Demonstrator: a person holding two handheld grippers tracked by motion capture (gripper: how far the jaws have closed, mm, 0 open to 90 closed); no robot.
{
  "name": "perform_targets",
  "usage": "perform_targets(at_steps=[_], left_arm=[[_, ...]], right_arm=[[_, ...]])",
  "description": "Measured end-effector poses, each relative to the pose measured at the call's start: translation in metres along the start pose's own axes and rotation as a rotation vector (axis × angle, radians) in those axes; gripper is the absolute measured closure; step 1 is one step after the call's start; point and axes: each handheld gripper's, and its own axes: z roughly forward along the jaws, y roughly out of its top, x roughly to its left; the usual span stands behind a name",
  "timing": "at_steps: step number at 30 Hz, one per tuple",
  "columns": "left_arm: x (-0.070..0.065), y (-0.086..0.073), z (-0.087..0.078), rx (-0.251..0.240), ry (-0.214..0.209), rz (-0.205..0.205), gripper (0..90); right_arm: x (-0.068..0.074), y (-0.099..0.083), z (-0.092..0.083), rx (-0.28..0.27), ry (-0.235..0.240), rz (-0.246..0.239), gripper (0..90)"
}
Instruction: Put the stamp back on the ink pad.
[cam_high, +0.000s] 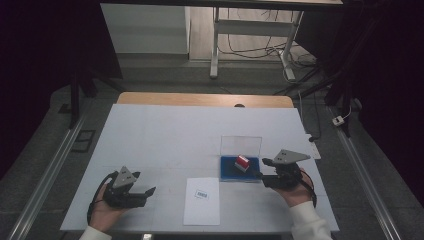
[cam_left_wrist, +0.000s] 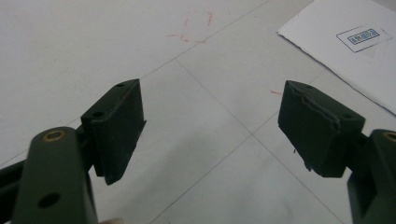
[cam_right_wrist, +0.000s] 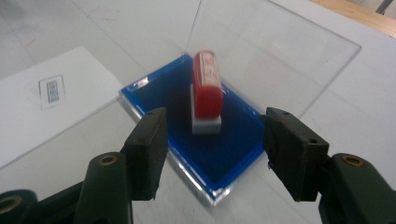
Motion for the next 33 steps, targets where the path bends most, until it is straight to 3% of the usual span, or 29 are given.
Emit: perform_targets(at_steps=[5,10,16,33], left_arm=[[0.000,0.000,0.000,-0.001,0.005,-0.005,22.8],[0.000,-0.001,0.000,0.001,0.004,-0.004,22.8],[0.000,0.000,0.001,0.001,0.006,-0.005,22.8],[0.001,0.001,0.002,-0.002,0.012,-0.009,22.5]], right_arm=[[-0.002,-0.018,-0.011,-0.013,-0.003,-0.002,40.4],[-0.007,-0.037,-0.020,-0.030,0.001,0.033,40.4],[-0.006,-0.058,-0.024,-0.011,-0.020,0.042,39.9],[-0.004,-0.064,-0.028,-0.007,-0.055,0.022,39.5]])
